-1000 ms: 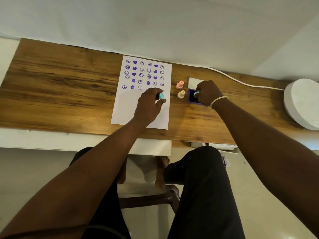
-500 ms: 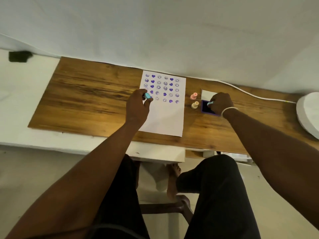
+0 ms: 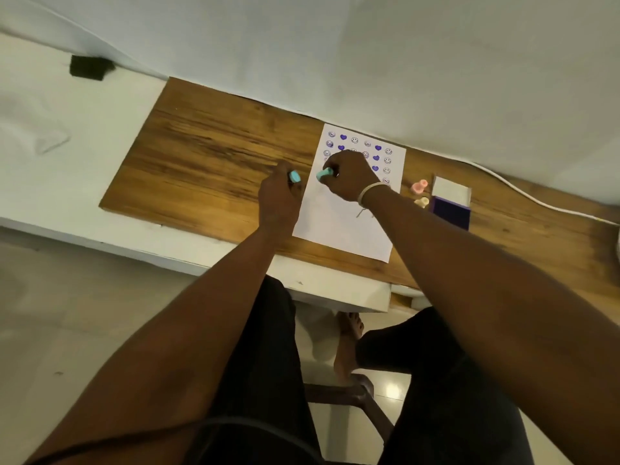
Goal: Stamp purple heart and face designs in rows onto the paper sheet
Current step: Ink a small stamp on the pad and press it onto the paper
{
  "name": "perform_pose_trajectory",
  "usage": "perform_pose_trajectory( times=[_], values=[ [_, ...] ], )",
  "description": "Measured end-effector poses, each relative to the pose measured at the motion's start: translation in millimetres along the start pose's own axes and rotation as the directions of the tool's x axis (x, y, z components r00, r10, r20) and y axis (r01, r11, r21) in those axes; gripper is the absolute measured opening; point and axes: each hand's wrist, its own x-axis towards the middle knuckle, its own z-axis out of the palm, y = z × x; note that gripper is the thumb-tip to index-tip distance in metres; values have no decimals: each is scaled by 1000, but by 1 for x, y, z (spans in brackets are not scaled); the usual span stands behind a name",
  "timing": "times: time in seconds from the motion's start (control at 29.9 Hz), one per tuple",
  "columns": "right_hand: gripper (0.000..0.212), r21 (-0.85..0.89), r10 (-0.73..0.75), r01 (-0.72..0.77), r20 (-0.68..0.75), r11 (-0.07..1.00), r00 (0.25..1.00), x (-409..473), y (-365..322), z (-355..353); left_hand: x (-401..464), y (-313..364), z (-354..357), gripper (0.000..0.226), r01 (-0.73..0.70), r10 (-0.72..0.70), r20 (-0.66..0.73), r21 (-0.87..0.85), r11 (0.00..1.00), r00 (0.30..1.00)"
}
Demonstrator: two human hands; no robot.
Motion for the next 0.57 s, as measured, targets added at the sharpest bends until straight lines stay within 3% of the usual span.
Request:
perform_pose_trajectory(
  times=[0.27,0.57],
  values=[
    [17,-258,-63,82,81,963,995,8,-8,25,0,2,7,30,80,-76,58,-63,995,995],
    [23,-307,-69,83,57,948,996,6,-5,31,-3,1,18,35,134,-129,82,-57,989,988]
  ],
)
